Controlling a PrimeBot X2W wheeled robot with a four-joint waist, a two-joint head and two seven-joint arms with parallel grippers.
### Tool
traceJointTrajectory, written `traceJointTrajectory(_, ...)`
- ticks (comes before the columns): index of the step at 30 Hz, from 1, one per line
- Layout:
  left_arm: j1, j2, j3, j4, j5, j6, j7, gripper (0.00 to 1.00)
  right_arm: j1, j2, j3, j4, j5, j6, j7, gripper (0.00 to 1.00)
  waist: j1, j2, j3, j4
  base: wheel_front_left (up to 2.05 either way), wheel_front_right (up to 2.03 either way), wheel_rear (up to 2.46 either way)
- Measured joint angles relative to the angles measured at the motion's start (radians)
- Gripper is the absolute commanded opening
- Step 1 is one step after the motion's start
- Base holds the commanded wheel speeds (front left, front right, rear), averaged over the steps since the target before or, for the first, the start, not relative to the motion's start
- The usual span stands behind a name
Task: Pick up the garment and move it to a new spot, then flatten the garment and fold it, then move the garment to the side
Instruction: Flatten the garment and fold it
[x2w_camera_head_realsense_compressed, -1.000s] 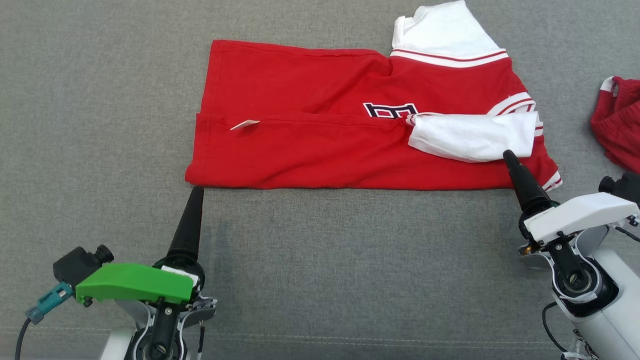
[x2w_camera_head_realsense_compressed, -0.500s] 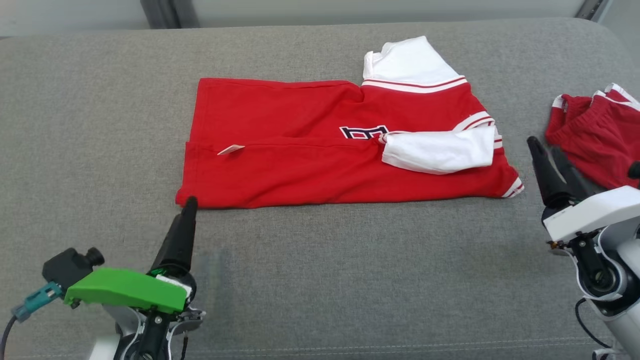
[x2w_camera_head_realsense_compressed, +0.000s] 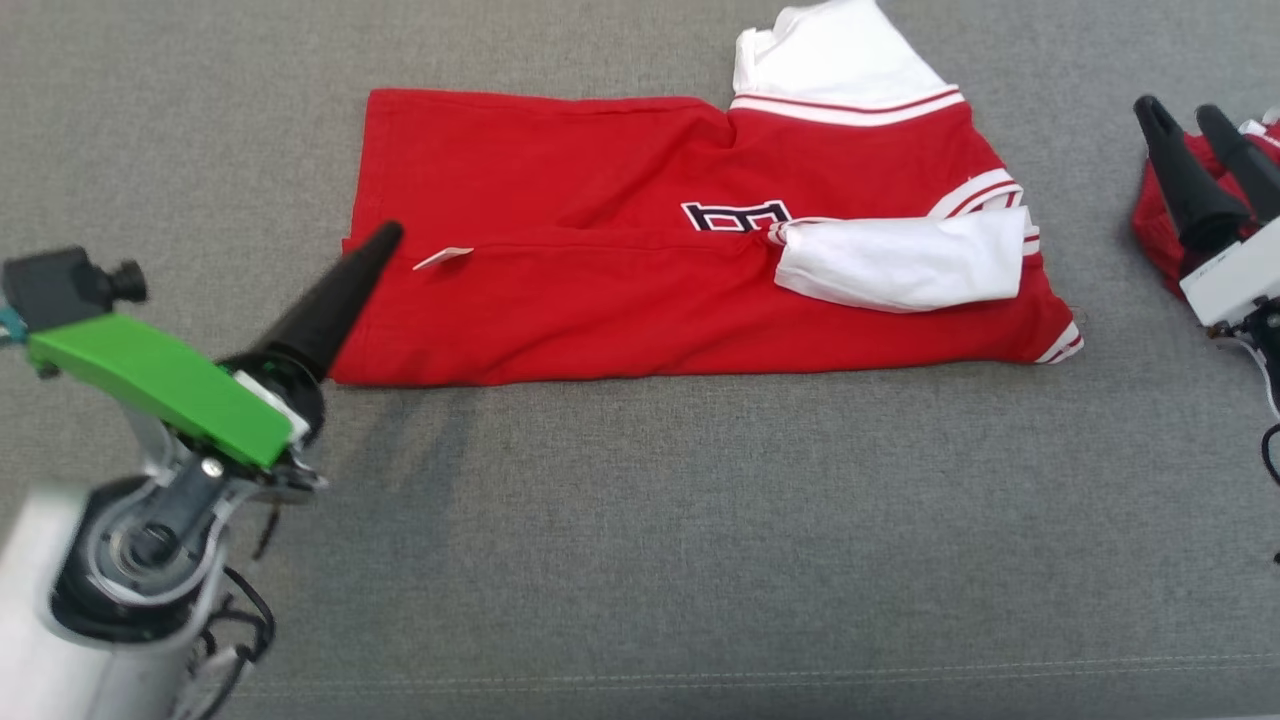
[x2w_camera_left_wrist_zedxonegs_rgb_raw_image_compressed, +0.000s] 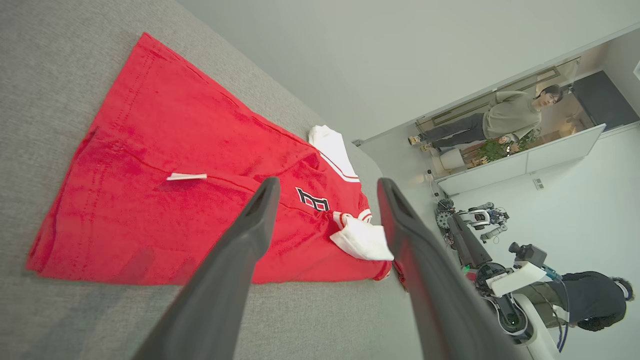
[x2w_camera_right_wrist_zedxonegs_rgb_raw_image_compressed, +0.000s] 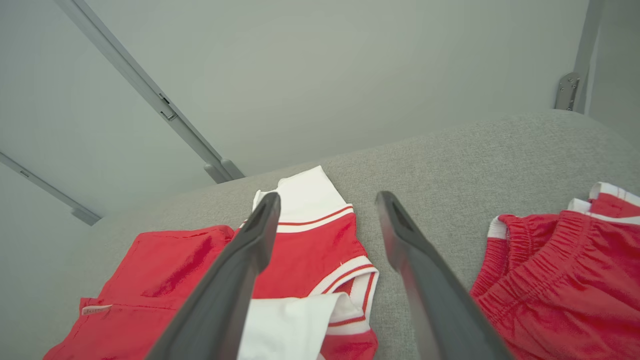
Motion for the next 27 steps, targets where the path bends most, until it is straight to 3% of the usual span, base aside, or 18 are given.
traceJointTrajectory(4, -0.108, 0.045, 0.056, 0.07, -0.036, 0.0, 0.07, 1.0, -0.091, -0.018, 0.018, 0.029, -0.03, 0.0, 0.077, 1.0, 0.0, 0.0, 0.05, 0.005, 0.0, 0.0, 0.0)
traceJointTrajectory(11, -0.253, 0.053, 0.117, 0.187, -0.121, 0.0, 0.158, 1.0, -0.228, -0.016, 0.032, 0.087, -0.065, 0.0, 0.184, 1.0, 0.0, 0.0, 0.141, 0.008, 0.0, 0.0, 0.0)
traceJointTrajectory(27, -0.467, 0.049, 0.122, 0.367, -0.228, 0.0, 0.289, 1.0, -0.388, 0.006, 0.078, 0.138, -0.114, 0.0, 0.285, 1.0, 0.0001, 0.0, 0.312, 0.014, 0.0, 0.0, 0.0)
